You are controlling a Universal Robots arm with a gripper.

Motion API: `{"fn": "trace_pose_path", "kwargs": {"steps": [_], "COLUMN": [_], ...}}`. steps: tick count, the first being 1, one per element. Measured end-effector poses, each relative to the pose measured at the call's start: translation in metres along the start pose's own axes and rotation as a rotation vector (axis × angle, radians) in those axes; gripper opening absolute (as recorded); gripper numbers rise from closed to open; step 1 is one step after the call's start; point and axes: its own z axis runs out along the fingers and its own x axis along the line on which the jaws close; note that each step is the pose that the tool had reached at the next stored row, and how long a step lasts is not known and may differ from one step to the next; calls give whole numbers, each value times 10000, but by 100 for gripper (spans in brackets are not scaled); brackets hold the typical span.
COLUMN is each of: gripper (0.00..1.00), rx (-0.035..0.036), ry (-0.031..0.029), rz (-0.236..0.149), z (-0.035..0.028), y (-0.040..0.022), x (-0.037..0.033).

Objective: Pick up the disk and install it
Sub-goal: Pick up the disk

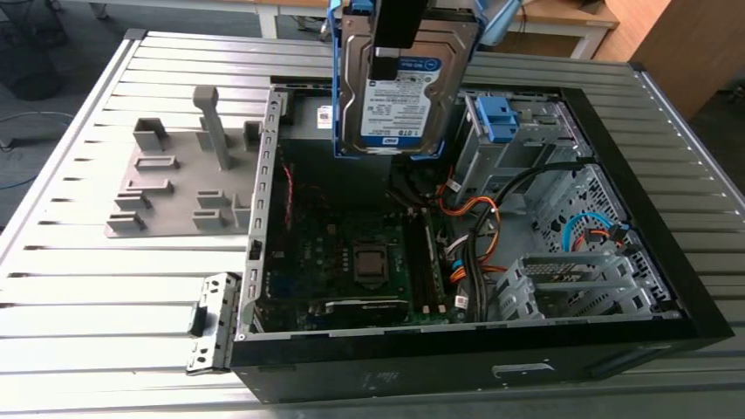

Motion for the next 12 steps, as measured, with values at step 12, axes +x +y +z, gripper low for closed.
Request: {"fn": "trace_pose_path", "kwargs": {"steps": [12], "gripper": [36], "rx": [0], "ry": [1], "rz": [0], "z": [-2], "y": [-1], "x": [58]}}
